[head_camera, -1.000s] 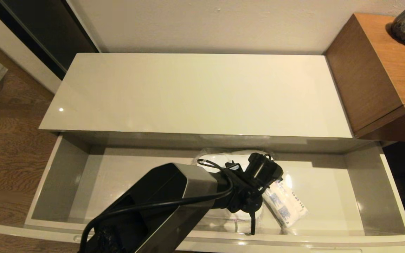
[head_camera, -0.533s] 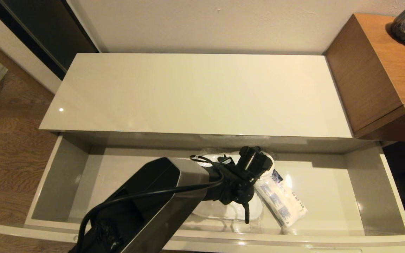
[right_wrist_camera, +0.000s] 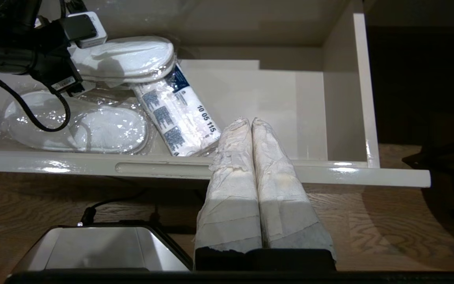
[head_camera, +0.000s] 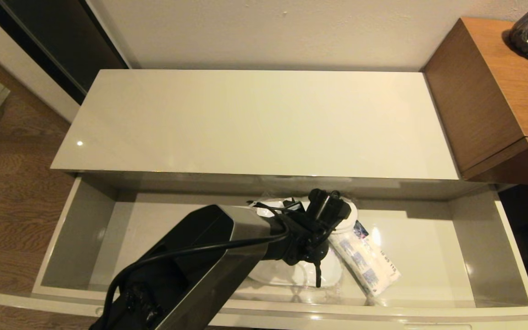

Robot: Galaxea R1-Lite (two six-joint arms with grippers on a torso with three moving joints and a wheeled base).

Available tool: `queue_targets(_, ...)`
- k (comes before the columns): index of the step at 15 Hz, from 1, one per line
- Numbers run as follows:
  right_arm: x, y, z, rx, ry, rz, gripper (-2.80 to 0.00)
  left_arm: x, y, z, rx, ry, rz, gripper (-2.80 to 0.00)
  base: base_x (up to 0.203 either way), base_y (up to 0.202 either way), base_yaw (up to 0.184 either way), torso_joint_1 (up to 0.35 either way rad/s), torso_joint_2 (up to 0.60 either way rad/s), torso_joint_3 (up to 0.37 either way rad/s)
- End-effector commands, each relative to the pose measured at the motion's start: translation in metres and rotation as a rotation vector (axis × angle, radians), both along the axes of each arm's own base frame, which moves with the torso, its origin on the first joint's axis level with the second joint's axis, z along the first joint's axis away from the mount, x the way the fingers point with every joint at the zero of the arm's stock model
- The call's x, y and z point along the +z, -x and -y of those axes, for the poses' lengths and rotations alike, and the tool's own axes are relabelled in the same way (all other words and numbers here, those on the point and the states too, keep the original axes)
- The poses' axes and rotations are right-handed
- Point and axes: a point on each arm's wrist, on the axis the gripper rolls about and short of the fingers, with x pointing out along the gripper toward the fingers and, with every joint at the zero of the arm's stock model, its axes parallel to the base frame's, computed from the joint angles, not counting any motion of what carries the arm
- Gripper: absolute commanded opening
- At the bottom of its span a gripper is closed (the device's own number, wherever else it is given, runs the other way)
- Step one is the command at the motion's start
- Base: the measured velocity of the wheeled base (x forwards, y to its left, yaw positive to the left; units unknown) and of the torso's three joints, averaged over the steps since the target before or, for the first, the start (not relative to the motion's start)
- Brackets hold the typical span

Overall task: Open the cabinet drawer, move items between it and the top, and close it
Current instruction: Take out the disposable slippers from the drawer

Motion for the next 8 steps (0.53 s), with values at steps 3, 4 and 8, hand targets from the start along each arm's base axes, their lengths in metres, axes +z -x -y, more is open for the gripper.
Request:
queue_targets(3, 0.0001, 0.0000, 0.0000, 0.000, 0.000, 0.001, -2.80, -0.0018, -0.0008, -0.0003, -0.012, -0.028, -0.001, 0.00, 0.000, 0.000, 0.000, 0.000, 0.00, 0.000)
queue_targets(4, 0.0000, -0.0001, 0.0000, 0.000, 0.000, -0.001, -2.80, -0.0018, -0.0008, -0.0003, -0.012, -0.028, -0.001, -2.80, 0.000, 0.000, 0.000, 0.000, 0.00, 0.000)
queue_targets(8, -0.0003, -0.0001, 0.0000, 0.000, 0.000, -0.001, -2.80, -0.0020, -0.0008, -0.0003, -0.011, -0.026, 0.000, -2.80, 0.000, 0.000, 0.000, 0.000, 0.00, 0.000)
